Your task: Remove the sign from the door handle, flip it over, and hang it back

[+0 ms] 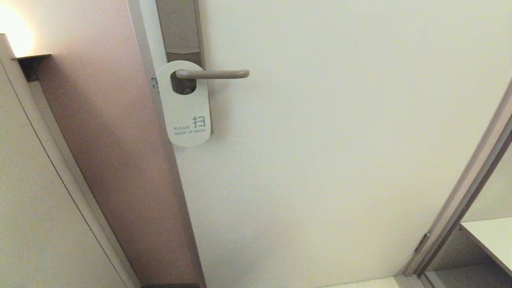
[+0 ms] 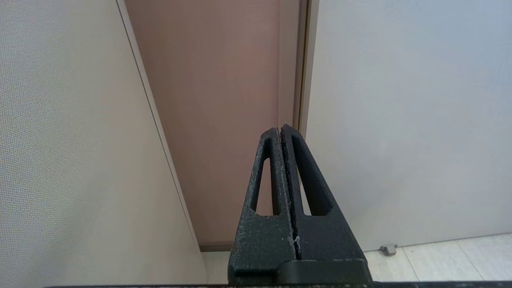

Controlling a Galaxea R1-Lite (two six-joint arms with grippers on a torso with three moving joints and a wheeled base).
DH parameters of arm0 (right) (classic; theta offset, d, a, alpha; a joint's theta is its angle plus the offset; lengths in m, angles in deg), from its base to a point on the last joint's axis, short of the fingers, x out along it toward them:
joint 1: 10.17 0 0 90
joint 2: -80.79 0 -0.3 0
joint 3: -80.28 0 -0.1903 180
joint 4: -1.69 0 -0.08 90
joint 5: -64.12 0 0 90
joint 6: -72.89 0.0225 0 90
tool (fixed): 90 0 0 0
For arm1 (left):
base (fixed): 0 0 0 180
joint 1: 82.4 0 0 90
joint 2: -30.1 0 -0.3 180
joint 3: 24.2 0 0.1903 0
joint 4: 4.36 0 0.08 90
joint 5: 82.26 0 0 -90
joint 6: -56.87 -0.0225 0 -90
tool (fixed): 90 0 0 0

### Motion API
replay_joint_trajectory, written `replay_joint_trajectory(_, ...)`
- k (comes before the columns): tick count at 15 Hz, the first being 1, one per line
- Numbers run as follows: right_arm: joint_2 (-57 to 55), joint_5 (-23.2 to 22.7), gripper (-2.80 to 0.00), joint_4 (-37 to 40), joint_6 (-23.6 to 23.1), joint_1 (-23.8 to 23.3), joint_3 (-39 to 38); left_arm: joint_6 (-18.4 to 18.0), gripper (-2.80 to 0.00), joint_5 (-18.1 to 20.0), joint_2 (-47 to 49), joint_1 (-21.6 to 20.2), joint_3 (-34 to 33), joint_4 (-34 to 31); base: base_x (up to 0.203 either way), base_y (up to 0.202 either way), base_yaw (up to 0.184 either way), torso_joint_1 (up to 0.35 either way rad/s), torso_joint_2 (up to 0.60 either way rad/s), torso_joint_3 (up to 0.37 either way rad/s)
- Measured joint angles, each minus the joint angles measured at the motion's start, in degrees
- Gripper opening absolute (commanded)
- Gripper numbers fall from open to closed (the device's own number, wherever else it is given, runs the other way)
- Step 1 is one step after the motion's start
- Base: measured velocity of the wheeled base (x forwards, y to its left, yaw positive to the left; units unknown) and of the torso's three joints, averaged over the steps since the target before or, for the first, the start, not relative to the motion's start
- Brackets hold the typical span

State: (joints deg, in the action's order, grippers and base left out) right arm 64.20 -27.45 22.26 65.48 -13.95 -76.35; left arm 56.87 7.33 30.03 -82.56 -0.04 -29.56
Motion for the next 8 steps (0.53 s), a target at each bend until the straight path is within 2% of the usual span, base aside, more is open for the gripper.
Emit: replay_joint_trajectory(8, 0.48, 0.09, -2.8, 0.16, 2.47, -2.65, 0.0, 0.02, -2.8, 0.01, 0.0, 0.0, 0.0, 0.0, 0.0, 0.0, 0.0, 0.0, 0.0, 0.0)
